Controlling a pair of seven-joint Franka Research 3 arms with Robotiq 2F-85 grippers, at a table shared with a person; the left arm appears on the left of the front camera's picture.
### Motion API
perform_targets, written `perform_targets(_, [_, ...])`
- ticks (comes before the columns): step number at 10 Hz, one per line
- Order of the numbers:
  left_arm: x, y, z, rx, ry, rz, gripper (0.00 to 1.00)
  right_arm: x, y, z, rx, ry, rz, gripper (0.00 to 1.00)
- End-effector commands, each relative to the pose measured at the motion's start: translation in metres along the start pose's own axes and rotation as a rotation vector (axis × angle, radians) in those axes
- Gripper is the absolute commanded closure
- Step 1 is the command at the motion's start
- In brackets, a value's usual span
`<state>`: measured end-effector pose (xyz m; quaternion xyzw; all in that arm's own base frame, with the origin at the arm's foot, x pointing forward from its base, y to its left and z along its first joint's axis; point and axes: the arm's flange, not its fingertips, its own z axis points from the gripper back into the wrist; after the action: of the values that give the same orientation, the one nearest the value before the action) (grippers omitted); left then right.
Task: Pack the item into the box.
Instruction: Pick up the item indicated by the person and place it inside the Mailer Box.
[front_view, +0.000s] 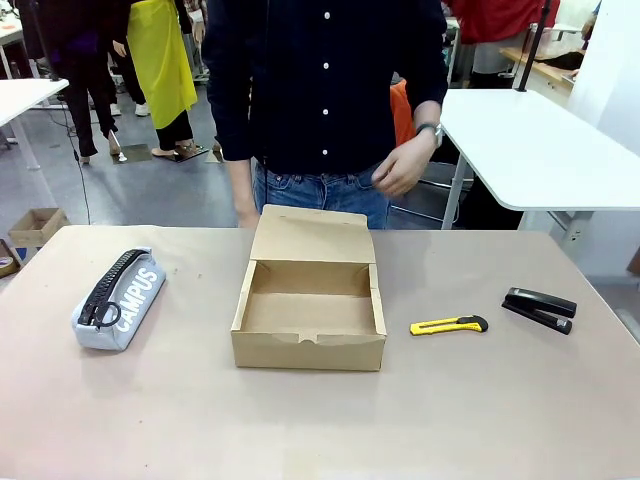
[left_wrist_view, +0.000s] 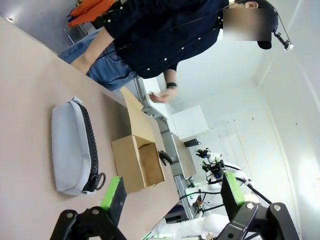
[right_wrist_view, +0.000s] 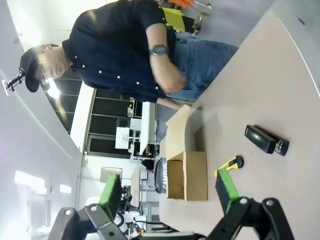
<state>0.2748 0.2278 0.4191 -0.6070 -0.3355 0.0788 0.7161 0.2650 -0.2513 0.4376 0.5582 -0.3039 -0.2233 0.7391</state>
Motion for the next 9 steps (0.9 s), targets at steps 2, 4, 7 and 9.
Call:
perform_targets(2, [0.0009, -0.0022, -0.0036, -0.013, -0.010, -0.029, 0.00, 0.0015, 0.0020, 0.0020, 0.012, -0.012, 0.017, 0.00])
perform_targets(4, [0.0009, -0.0022, -0.0036, -0.013, -0.010, -0.029, 0.00, 0.0015, 0.0020, 0.0020, 0.012, -0.012, 0.017, 0.00])
perform_targets(7, [0.0009, -0.0022, -0.0036, -0.013, -0.010, -0.029, 0.00, 0.0015, 0.0020, 0.0020, 0.012, -0.012, 0.017, 0.00])
perform_targets(9, [0.0009, -0.0022, -0.0036, -0.013, -0.010, -0.029, 0.00, 0.0015, 0.0020, 0.0020, 0.012, -0.012, 0.017, 0.00])
